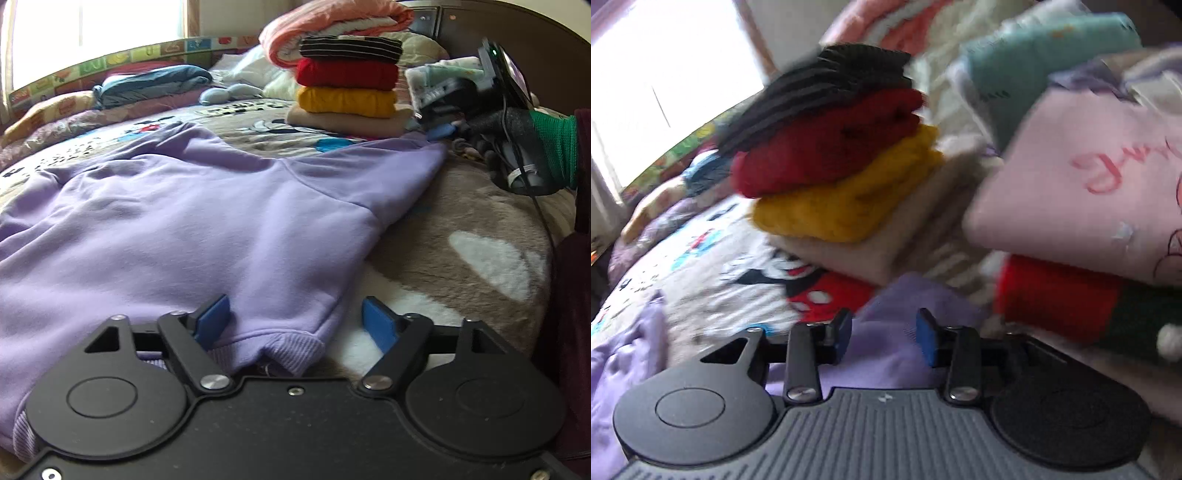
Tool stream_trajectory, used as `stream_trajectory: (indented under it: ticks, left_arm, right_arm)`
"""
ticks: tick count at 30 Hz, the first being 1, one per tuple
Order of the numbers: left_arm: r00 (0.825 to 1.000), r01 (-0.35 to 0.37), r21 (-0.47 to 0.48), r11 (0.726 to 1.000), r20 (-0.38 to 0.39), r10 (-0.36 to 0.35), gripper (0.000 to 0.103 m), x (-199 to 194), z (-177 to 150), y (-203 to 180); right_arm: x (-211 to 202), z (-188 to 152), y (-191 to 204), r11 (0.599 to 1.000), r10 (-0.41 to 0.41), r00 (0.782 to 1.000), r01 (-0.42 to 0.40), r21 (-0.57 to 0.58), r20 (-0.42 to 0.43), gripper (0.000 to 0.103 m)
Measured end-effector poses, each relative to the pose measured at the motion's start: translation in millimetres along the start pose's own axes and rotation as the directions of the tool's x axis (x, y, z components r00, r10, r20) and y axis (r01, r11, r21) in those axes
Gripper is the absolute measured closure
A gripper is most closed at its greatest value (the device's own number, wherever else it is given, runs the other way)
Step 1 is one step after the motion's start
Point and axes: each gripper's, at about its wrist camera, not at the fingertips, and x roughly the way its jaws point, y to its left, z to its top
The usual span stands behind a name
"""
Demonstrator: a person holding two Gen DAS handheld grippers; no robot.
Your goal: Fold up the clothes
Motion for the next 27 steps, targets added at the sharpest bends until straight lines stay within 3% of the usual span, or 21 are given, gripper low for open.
stream_trajectory:
  ticks: [3, 6, 9, 12, 15, 18, 21, 22, 24, 27]
  left_arm:
    - [0.999, 0.049, -0.044, 0.998, 0.009, -0.048, 0.021, -15, 5, 7]
    - [0.997, 0.065, -0.119, 0.991, 0.051, -0.059, 0.021, -39, 11, 23]
    - [0.994, -0.022, -0.200, 0.980, 0.102, 0.043, 0.027, -65, 13, 55]
    - [0.973, -0.165, -0.337, 0.927, 0.101, 0.210, 0.032, -80, 6, 106]
    - [0.938, -0.293, -0.476, 0.829, 0.026, 0.347, 0.048, -89, -10, 154]
    - [0.900, -0.347, -0.594, 0.726, 0.007, 0.436, 0.054, -107, -22, 182]
    - [0.857, -0.366, -0.739, 0.565, -0.032, 0.514, 0.054, -132, -37, 215]
    - [0.850, -0.357, -0.784, 0.507, -0.048, 0.525, 0.054, -140, -44, 228]
    - [0.843, -0.336, -0.843, 0.420, -0.071, 0.532, 0.055, -155, -58, 255]
    - [0.839, -0.302, -0.894, 0.332, -0.083, 0.538, 0.055, -171, -74, 293]
  right_arm:
    - [-15, -10, 31, 0.994, 0.087, 0.996, -0.087, -0.069, -0.002, 0.061]
    - [-32, -29, 73, 0.960, 0.221, 0.974, -0.225, -0.165, -0.047, 0.061]
    - [-47, -57, 115, 0.895, 0.356, 0.925, -0.378, -0.237, -0.132, 0.061]
    - [-55, -87, 147, 0.834, 0.437, 0.876, -0.480, -0.271, -0.207, 0.060]
    - [-64, -118, 182, 0.756, 0.497, 0.821, -0.569, -0.323, -0.281, 0.061]
    - [-82, -148, 220, 0.652, 0.524, 0.772, -0.636, -0.413, -0.360, 0.061]
    - [-101, -170, 253, 0.562, 0.535, 0.734, -0.678, -0.473, -0.418, 0.061]
    - [-106, -174, 264, 0.535, 0.539, 0.723, -0.690, -0.488, -0.432, 0.061]
    - [-114, -182, 286, 0.479, 0.544, 0.704, -0.708, -0.520, -0.457, 0.061]
    - [-131, -194, 317, 0.393, 0.548, 0.676, -0.728, -0.562, -0.492, 0.061]
